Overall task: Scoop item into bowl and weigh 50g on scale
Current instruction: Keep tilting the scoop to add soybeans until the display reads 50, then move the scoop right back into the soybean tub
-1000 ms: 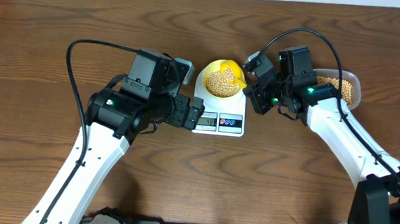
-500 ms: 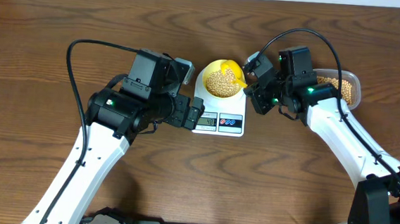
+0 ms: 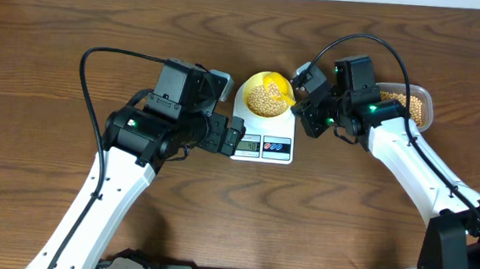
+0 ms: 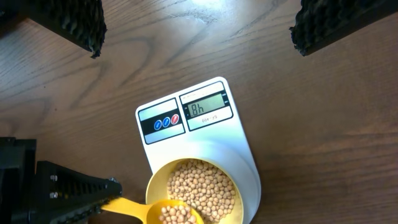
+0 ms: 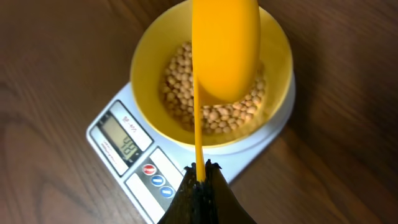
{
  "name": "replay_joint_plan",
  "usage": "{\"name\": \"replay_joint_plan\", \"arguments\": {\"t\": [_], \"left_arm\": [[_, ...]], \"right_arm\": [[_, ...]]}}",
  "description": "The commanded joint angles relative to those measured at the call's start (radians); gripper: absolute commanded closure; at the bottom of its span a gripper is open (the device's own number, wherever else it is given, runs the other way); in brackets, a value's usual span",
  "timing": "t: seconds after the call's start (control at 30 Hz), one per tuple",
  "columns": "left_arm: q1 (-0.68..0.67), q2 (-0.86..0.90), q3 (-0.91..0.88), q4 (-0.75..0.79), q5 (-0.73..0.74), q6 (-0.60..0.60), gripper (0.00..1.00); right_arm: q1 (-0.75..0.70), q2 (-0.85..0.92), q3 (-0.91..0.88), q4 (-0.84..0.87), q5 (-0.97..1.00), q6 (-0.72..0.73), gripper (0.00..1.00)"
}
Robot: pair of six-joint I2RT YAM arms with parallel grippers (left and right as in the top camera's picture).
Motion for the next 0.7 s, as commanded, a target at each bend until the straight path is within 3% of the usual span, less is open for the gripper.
{"name": "replay_joint_plan", "arguments": {"t": [0.0,0.67], "left_arm": [[0.003,-0.009,0.028,-0.002,-0.007,-0.012,0.02],[0.003,-0.009,0.028,-0.002,-0.007,-0.012,0.02]], "right_arm": [[0.006,-0.025,0.021,0.003,-0.060,0.049,0.99],[0.005,-0.025,0.021,0.011,-0.069,0.119,0.99]]}}
